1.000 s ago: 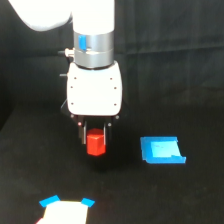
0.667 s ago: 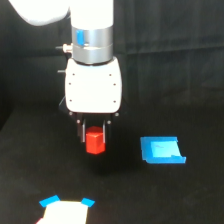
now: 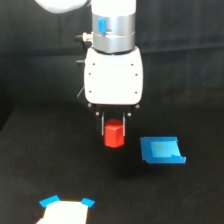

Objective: Pick up the red object from the table

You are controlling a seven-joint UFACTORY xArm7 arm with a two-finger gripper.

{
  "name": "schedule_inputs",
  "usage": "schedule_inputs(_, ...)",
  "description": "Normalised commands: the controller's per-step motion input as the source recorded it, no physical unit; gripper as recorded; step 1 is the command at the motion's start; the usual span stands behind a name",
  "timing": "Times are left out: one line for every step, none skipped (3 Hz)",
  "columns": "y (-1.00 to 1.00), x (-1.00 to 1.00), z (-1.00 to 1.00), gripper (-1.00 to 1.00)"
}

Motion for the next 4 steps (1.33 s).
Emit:
schedule_inputs(-0.09,0.43,0.36,-0.78)
schedule_inputs(-0.34,-0.37,0.36,-0.9)
schedule_inputs(-0.61,-0.13,-0.03,-0.97)
schedule_inputs(-0.47,0.05,-0.04,-0.6)
